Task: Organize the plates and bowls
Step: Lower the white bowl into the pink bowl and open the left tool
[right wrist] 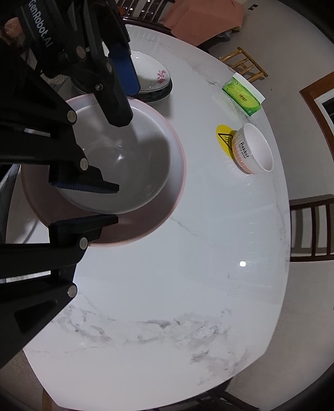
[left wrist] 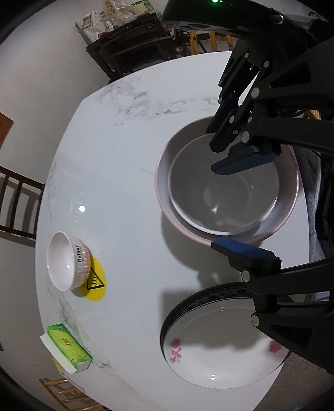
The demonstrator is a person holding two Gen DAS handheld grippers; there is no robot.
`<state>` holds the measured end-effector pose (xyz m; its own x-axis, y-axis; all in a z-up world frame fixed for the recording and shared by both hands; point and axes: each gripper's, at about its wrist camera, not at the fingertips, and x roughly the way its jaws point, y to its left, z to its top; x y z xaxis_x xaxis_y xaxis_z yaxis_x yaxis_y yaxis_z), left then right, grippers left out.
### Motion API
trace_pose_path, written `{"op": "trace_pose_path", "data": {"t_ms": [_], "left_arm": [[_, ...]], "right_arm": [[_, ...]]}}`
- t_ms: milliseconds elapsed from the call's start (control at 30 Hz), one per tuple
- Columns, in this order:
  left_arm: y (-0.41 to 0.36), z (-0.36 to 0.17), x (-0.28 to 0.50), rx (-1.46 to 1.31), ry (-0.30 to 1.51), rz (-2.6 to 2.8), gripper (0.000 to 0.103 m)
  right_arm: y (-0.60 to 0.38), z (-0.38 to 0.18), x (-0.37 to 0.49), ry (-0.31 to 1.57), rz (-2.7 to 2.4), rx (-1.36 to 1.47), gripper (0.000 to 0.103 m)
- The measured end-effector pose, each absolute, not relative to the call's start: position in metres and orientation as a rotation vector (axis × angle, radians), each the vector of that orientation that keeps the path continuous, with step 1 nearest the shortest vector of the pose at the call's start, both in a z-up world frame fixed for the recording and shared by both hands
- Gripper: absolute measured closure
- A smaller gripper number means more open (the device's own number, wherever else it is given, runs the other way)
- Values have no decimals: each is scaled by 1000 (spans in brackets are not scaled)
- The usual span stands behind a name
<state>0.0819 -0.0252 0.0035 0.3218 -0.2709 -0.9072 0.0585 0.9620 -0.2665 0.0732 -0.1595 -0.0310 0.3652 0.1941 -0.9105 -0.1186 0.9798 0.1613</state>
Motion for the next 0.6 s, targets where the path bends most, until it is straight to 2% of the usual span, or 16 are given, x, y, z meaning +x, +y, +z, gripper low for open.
{"op": "trace_pose_path", "data": {"t_ms": [600], "left_arm": [[5,13,88,-196,1113,-145,53]], "right_arm": [[-144,-1,76,1020,156,-97,85]]}}
